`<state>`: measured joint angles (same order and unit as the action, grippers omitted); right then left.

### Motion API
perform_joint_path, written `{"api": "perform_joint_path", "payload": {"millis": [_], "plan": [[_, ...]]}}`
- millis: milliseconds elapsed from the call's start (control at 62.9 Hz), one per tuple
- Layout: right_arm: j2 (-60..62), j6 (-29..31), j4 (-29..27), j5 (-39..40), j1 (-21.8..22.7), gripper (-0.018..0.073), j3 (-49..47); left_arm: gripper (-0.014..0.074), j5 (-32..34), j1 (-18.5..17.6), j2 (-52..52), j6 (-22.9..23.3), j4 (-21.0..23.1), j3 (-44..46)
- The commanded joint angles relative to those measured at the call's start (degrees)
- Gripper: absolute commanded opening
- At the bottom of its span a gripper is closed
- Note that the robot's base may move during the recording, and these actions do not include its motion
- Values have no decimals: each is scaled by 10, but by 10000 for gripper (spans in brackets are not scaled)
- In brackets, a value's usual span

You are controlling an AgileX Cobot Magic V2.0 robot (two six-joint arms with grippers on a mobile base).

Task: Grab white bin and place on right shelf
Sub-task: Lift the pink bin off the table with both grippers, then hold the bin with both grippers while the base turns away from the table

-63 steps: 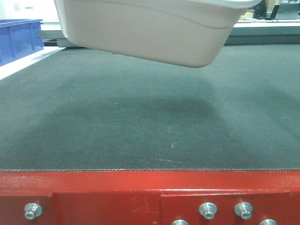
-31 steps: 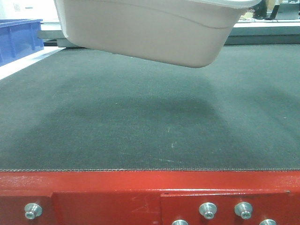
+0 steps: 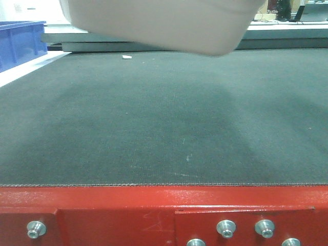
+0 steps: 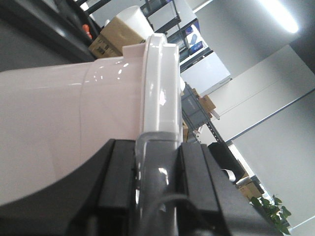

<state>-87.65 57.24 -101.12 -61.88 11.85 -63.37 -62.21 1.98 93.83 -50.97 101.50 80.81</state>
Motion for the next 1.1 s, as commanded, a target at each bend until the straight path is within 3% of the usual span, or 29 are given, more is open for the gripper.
{"api": "perform_joint_path", "payload": {"millis": [0, 397, 636, 1080], "plan": [[60, 10, -76, -147, -10, 191, -22, -125, -133, -28, -48, -2, 7, 22], [149, 4, -60, -146, -10, 191, -22, -126, -133, -30, -87, -2, -1, 22], [151, 4, -34, -137, -10, 191, -22, -126, -133, -30, -87, -2, -1, 22], [151, 4, -33, -116, -10, 191, -22, -126, -133, -30, -86, -2, -1, 22]]}}
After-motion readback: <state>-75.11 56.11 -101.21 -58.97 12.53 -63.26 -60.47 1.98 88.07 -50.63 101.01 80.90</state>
